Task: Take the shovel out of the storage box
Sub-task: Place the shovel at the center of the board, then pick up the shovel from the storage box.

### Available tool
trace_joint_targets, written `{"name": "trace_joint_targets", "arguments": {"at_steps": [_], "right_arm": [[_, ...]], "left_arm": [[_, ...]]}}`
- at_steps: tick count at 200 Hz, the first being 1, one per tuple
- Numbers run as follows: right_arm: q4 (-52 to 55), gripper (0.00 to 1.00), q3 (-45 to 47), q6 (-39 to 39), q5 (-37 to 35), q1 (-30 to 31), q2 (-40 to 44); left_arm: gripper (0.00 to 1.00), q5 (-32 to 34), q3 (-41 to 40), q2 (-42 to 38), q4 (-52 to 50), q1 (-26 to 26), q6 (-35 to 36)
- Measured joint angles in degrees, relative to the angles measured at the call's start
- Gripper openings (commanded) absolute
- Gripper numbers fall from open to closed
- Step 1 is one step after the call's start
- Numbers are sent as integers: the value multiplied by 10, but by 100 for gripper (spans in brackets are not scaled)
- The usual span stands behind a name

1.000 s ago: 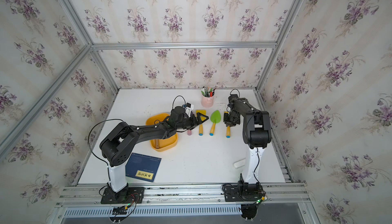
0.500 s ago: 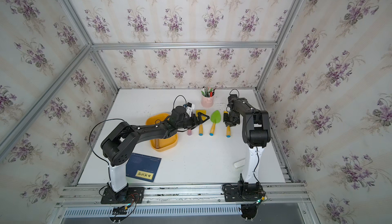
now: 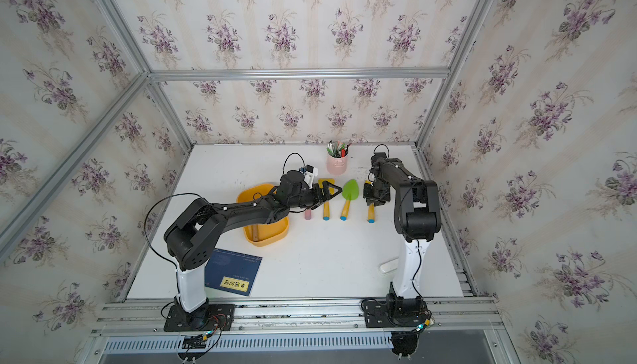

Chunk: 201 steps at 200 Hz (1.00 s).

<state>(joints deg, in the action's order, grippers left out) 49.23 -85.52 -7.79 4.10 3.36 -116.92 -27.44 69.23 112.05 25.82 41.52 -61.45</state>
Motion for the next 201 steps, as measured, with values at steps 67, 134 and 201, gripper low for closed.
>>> {"name": "trace_joint_targets", "arguments": {"at_steps": [67,134,201], "right_arm": [[12,34,7,-19,19,21,103],[-17,32,-38,-84,57,232,177],[-70,31,-192,-112,83,431,12]], "left_arm": [[99,-5,-20,-36,-28,-8,14],[94,-24,-171,-279,-153,-142,90],[91,-29,-297,-518,-353,-306,185]]}}
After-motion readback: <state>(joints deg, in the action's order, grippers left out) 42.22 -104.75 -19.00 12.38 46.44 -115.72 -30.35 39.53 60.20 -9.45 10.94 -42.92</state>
